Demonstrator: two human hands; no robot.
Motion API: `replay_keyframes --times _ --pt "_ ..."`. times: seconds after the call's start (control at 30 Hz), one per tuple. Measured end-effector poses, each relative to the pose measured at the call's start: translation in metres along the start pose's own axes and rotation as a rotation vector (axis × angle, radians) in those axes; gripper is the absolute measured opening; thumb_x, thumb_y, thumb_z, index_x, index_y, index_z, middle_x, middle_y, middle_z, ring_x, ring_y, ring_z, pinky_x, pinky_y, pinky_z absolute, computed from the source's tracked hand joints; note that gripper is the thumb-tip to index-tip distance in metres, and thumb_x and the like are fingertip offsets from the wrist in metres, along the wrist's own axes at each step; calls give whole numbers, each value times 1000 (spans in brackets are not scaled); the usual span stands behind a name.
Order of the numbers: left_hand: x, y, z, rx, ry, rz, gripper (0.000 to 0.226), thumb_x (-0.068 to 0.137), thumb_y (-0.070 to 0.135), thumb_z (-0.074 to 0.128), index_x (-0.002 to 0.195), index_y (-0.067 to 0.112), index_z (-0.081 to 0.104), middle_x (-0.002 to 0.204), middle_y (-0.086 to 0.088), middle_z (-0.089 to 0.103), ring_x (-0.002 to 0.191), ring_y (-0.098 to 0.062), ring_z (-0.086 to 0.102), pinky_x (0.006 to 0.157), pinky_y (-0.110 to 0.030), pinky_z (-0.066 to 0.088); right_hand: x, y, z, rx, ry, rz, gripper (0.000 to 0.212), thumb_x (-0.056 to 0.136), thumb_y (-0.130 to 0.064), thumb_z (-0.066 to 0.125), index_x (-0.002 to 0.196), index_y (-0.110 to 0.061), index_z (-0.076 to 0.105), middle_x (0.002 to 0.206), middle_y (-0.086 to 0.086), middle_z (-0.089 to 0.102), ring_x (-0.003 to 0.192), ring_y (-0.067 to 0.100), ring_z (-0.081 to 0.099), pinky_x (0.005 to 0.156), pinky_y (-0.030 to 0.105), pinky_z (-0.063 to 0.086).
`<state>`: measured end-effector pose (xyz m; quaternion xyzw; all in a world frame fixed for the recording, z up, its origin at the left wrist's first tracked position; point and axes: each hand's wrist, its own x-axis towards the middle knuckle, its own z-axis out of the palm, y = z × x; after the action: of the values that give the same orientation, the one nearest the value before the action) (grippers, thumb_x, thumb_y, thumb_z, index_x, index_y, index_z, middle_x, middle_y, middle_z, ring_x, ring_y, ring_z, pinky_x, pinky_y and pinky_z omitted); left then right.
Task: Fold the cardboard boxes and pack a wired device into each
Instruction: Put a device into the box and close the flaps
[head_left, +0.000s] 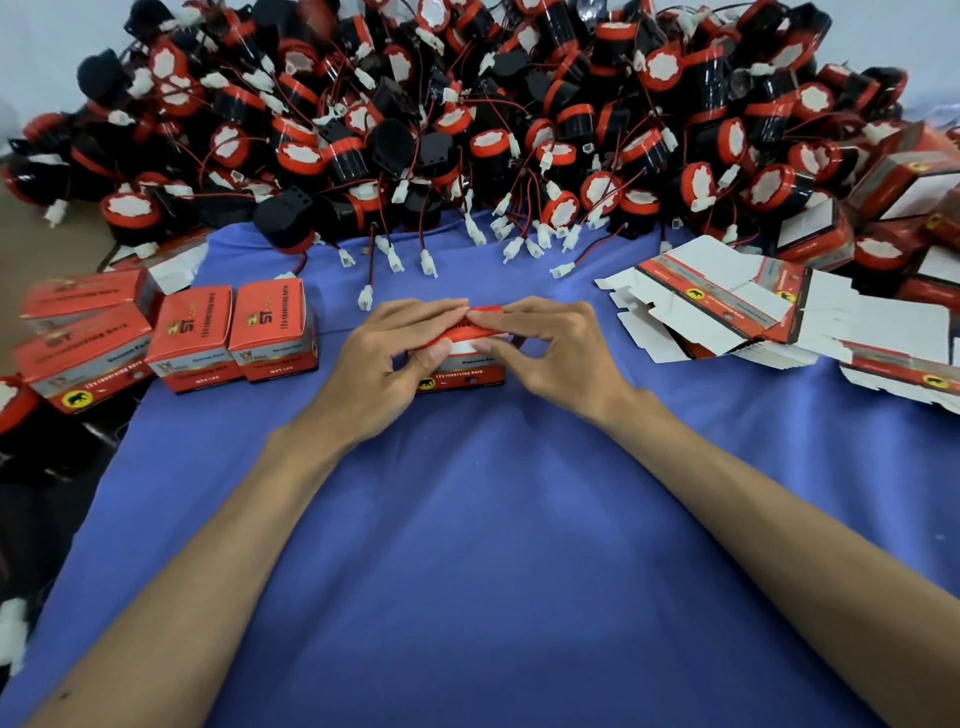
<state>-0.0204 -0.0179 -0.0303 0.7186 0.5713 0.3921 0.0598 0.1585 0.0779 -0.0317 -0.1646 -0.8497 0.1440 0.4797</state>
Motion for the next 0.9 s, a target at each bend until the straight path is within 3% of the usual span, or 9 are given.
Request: replay_keyframes --times 0.1,0.23,0.33,0.5,0.67,0.77,0.9 --pt "-1 -3 -1 83 -15 54 38 96 12 52 132 1 55 136 0 54 124 -29 49 109 -31 34 -3 -1 4 -61 56 -119 23 74 -4 78 95 2 74 82 17 74 69 29 72 59 40 59" --pt "-2 -2 1 130 -2 77 38 93 10 59 129 -1 57 135 -4 56 119 -31 52 105 -37 39 -8 0 3 -207 122 -251 20 74 -7 77 93 -1 76 78 11 75 76 26 73 51 37 57" --pt "-1 -3 -2 135 9 89 38 92 10 62 128 -1 58 133 -5 57 119 -31 54 104 -41 43 -6 -4 4 -348 167 -312 21 77 -22 76 92 -7 77 78 3 75 74 20 73 50 33 55" --pt "-3 -3 -2 154 47 81 38 90 13 64 124 -3 60 130 -4 58 116 -33 56 102 -42 44 -2 -3 0 -589 189 -303 41 76 -49 74 85 -9 76 68 -1 70 61 20 65 49 28 51" --pt "-2 -7 -4 189 73 81 38 89 18 62 122 -2 62 129 -1 57 114 -33 59 102 -37 43 -4 6 -6 -452 24 -315 25 78 -26 79 74 -3 72 64 9 60 54 26 56 40 34 46" --pt "-2 -6 -4 200 75 82 39 90 19 62 123 -1 62 129 3 54 114 -32 58 102 -37 43 -6 8 -5 -322 -69 -242 21 79 -15 77 88 3 72 67 14 60 54 29 56 47 38 50" --pt "-2 -8 -3 212 83 84 39 90 18 62 124 -1 61 129 4 54 115 -30 58 103 -31 41 -6 4 -3 -253 -41 -119 34 76 -13 79 103 6 68 77 16 64 53 26 57 47 40 52"
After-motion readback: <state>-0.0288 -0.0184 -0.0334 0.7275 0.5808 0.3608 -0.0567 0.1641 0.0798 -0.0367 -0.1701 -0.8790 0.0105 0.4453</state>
